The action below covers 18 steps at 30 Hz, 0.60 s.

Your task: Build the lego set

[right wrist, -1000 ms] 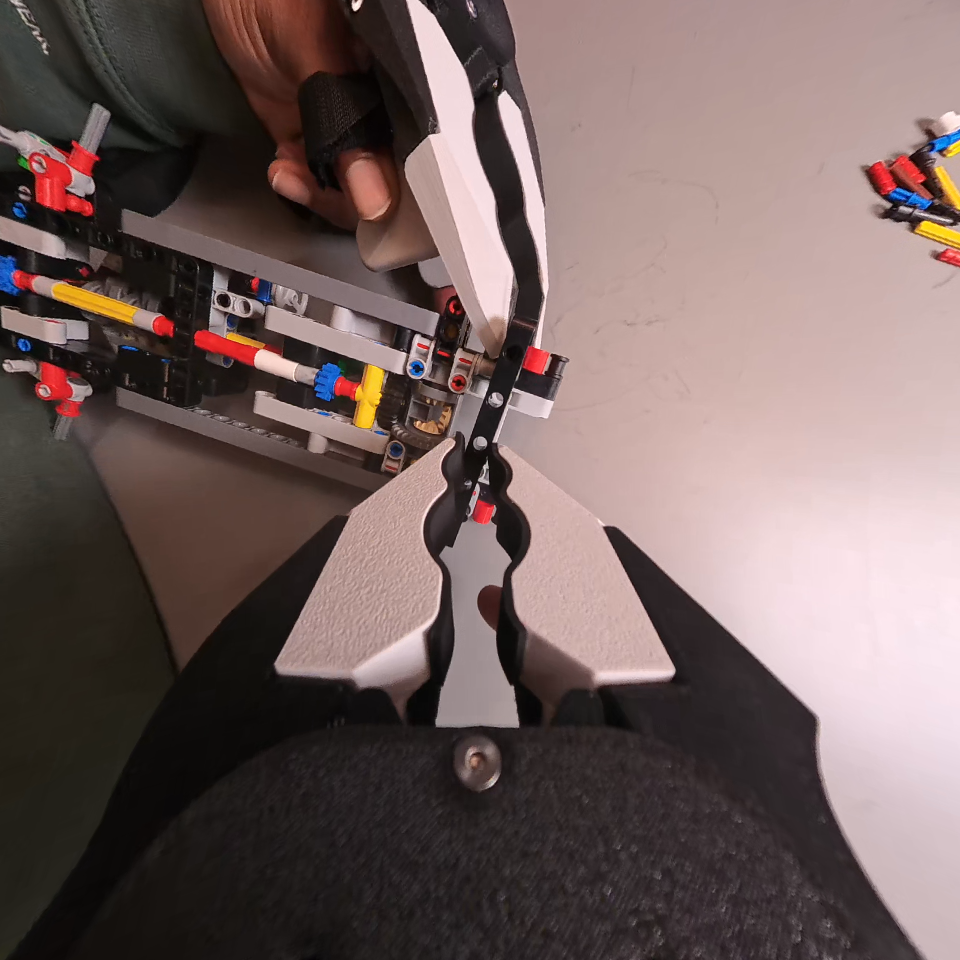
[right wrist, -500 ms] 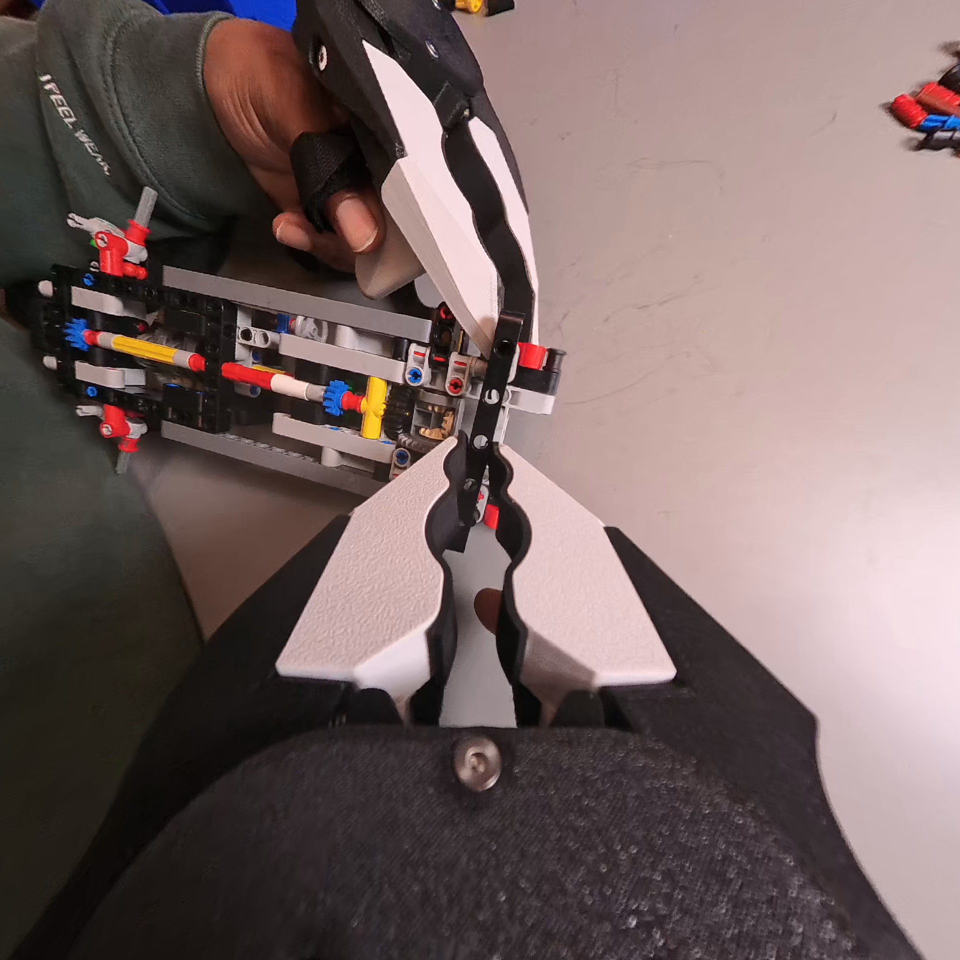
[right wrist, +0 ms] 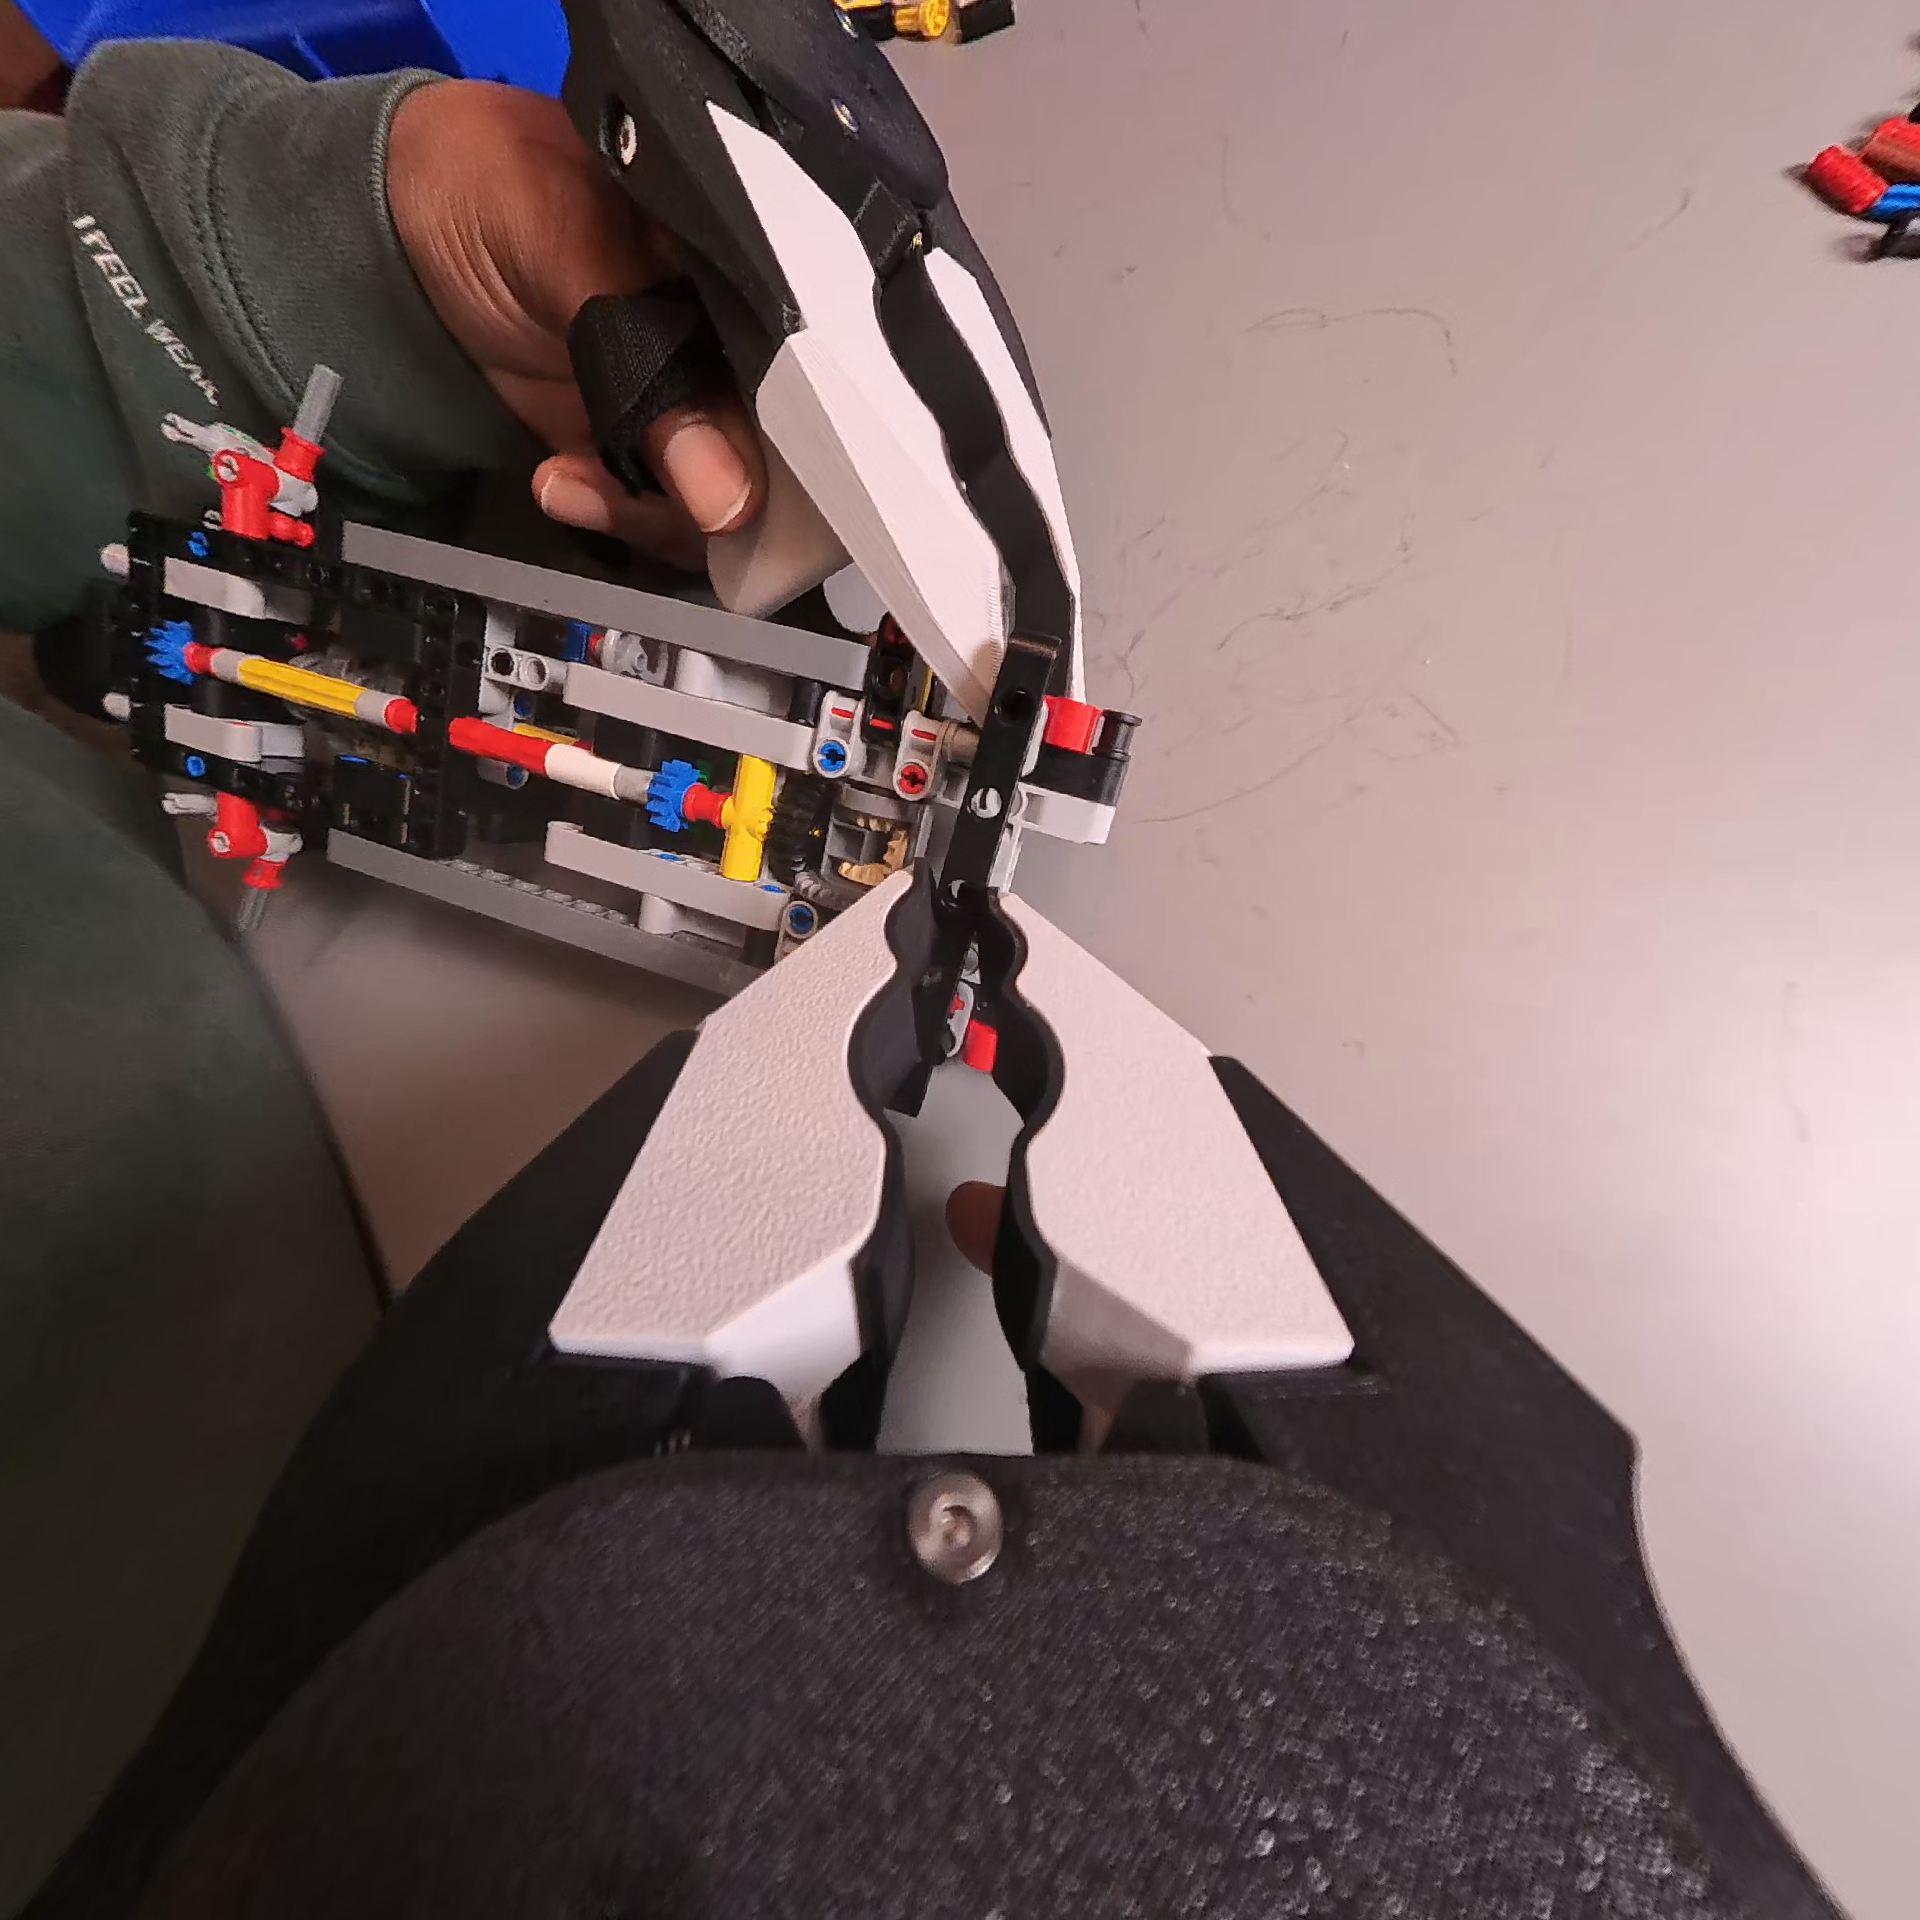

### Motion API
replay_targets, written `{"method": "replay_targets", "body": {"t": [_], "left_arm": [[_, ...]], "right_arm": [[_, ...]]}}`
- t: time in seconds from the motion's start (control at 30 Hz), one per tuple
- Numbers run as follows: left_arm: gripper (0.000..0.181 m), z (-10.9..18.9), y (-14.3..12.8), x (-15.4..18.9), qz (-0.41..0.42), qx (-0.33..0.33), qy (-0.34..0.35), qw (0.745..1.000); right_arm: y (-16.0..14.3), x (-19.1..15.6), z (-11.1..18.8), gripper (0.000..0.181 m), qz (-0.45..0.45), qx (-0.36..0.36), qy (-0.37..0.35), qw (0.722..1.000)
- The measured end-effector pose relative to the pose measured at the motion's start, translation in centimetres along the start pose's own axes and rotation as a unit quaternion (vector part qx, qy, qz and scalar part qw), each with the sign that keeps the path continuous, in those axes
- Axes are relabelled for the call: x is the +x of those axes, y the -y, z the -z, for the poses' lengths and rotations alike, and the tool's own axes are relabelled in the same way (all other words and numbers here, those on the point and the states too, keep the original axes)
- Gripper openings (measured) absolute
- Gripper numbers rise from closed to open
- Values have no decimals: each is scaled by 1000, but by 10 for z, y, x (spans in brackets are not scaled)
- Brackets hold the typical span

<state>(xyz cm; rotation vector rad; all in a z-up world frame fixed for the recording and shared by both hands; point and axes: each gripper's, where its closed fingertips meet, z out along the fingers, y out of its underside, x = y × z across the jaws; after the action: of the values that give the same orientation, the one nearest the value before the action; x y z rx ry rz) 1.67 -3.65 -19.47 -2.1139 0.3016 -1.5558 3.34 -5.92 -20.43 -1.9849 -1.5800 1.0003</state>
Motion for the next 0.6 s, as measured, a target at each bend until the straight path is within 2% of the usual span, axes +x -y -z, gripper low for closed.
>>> {"method": "replay_targets", "body": {"t": [0.1, 0.3, 0.43, 0.6], "left_arm": [[15, 1, 2, -3, -1, 4, 3, 1000], [15, 1, 2, -2, -5, 2, -2, 1000], [15, 1, 2, -1, -4, 2, -5, 1000], [16, 1, 1, 0, -5, 0, -8, 1000]], "right_arm": [[3, 3, 0, 5, -11, 15, -12, 1000], [7, 1, 1, 12, -69, 45, 45, 996], [13, 2, 7, 22, -53, 59, 41, 996], [26, 5, 7, 15, 15, 54, -17, 998]]}}
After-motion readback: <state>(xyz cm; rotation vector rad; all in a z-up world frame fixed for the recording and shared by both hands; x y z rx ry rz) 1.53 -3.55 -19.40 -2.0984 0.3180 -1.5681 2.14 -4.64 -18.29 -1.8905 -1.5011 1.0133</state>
